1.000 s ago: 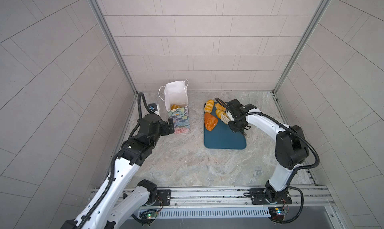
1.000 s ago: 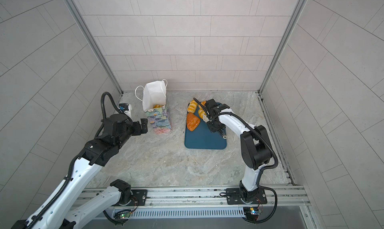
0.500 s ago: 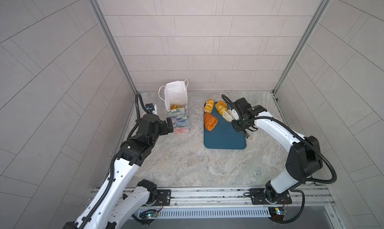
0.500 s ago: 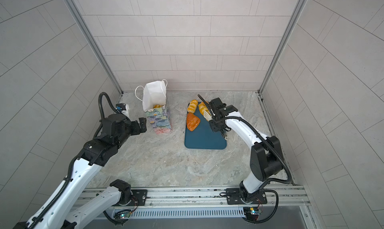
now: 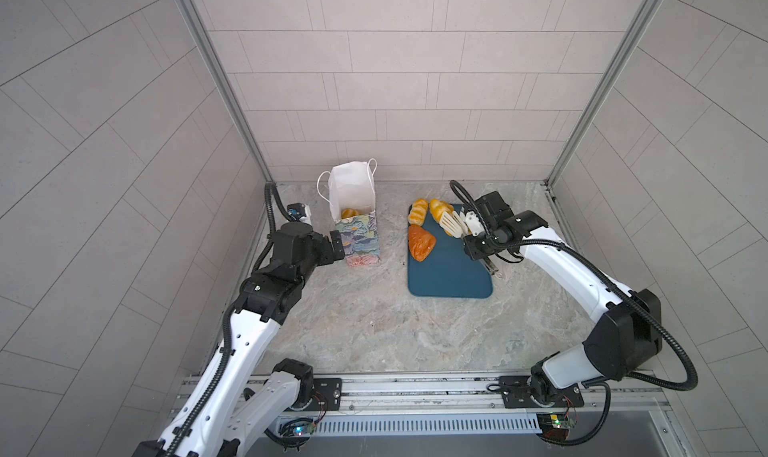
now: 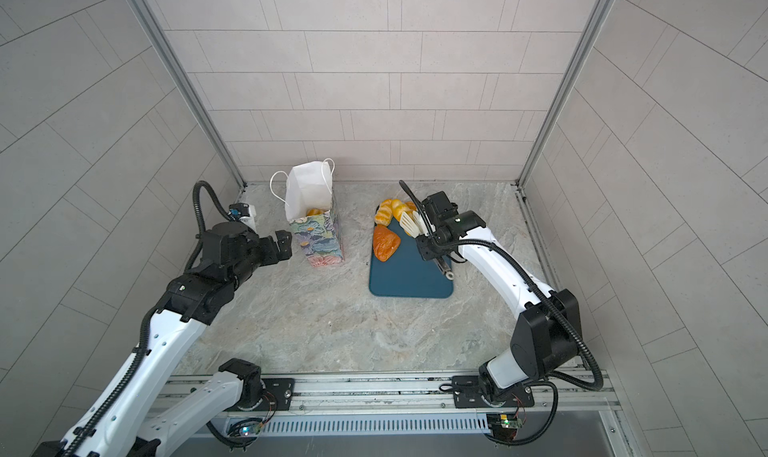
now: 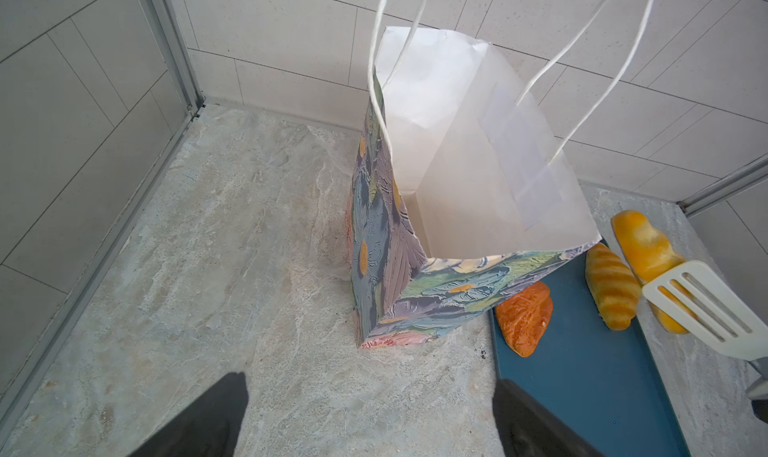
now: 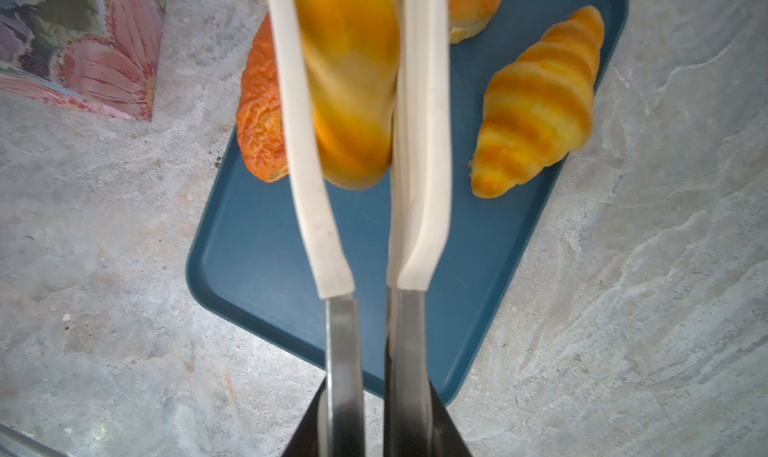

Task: Place the fake bread into the paper bag
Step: 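Lift the striped croissant off the tray with the right gripper's tongs, then carry the croissant in the tongs over the paper bag opening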

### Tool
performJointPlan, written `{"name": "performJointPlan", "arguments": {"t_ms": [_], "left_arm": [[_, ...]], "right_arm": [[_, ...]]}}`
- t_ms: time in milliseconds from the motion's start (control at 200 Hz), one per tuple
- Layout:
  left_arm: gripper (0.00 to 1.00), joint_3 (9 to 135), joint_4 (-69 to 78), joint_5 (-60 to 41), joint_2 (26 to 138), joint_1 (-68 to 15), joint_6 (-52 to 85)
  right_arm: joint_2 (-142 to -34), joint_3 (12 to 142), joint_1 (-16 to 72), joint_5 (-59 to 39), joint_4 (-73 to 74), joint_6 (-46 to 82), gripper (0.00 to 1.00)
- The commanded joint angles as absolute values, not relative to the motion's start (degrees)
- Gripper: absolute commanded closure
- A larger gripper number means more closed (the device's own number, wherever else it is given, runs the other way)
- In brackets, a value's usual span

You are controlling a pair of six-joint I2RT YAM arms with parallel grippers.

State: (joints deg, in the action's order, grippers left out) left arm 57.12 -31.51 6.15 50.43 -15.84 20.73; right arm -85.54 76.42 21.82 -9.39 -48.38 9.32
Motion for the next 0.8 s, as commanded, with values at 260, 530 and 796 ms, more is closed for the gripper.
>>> {"name": "performJointPlan", "arguments": {"t_ms": [260,530,796], "left_arm": [[0.00,58.5,-30.7,1.6,50.6,-11.6,20.3],[0.00,58.0,-30.6,0.3,50.4,-9.9,20.6],[0.00,58.1,-30.4,-0.5,50.6,-9.3,20.1]], "right_arm": [[-82.4,81.0,25.7,-14.5,-44.3,13.4,0.70],[-84.2,86.6,30.4,-14.5,-44.5,13.8,0.70],[-85.1,92.0,34.4,-13.9,-45.2,12.8,0.69]]}}
